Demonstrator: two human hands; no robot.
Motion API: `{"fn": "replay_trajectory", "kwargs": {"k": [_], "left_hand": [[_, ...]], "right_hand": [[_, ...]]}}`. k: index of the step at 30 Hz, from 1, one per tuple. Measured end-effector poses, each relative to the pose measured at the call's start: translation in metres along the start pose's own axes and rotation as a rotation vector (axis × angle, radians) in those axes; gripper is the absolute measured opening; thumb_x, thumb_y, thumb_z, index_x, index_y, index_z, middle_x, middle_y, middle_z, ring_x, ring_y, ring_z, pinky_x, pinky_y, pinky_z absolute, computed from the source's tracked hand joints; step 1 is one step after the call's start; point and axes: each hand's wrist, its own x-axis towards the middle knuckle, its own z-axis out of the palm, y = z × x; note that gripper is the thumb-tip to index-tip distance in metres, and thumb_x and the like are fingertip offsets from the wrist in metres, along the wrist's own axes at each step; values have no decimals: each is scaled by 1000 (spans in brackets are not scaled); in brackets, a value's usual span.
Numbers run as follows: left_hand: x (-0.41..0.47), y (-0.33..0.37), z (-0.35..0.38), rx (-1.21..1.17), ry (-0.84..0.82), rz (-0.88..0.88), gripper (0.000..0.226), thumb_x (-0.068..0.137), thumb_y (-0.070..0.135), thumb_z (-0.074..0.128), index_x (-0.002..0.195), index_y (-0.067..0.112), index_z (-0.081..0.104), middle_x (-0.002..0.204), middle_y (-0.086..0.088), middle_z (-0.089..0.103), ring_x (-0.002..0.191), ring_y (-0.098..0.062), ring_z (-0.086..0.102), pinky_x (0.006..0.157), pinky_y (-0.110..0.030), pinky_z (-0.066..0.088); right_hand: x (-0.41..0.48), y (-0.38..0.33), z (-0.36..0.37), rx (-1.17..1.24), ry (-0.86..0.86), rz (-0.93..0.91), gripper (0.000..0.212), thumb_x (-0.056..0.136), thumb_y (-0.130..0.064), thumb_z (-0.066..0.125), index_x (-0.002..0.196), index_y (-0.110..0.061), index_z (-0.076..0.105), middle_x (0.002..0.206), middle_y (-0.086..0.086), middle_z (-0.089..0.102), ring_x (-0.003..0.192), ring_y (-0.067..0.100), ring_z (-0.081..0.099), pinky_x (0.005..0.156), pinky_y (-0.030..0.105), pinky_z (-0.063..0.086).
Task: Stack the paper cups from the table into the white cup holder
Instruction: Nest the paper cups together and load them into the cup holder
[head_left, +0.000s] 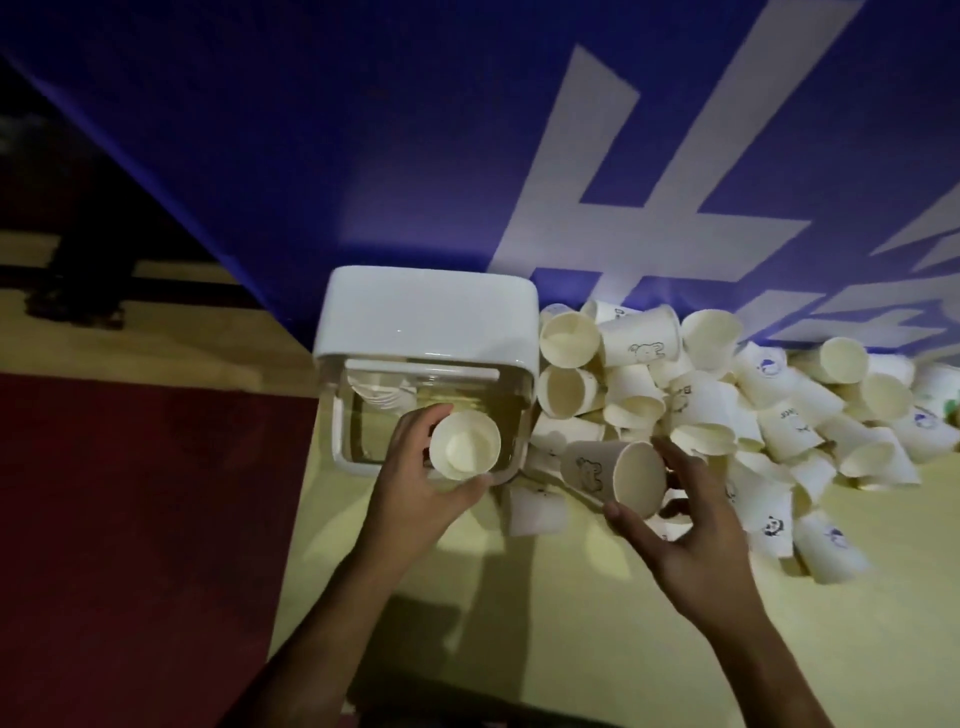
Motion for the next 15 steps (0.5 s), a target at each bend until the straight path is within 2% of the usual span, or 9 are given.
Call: {"fn": "replay_trajectory", "kwargs": {"k": [2,4,7,10,15], "left_hand": [[12,-6,4,9,-34,1,77,69,30,94,128,48,51,132,31,47,123,5,49,89,-10,45],[24,-16,10,47,-73,-6,74,67,31,94,128,43,53,131,26,48,120,5,49,89,-9,43],[39,-33,22,149,-133,-40,77,66,31,94,132,33,54,131,16,49,117,-7,51,91,-22,43],[49,-46,32,215,-196,-99,79,65,29,94,133,32,53,132,10,51,116,-12,51,91,-28,42],[59,-61,39,281,-257,-167,81,62,25,96,132,28,55,132,4,57,118,-19,56,97,-34,48]], "right_hand": [[-2,-4,10,-12,8,6,81,69,-57,77,142,-36,49,124,-43,47,110,-4,54,78,24,49],[-3,-7,18,-24,28,20,83,69,-56,78,144,-33,48,124,-46,44,111,-4,55,78,24,49],[-6,-12,28,-26,61,58,85,68,-56,81,142,-32,48,127,-33,50,111,4,58,82,28,52],[-6,-17,40,-42,62,71,83,69,-56,83,140,-32,48,130,-18,53,112,8,58,82,26,54],[1,-23,59,-20,52,64,79,70,-49,87,137,-31,50,129,-19,53,113,-3,56,83,16,52]]}}
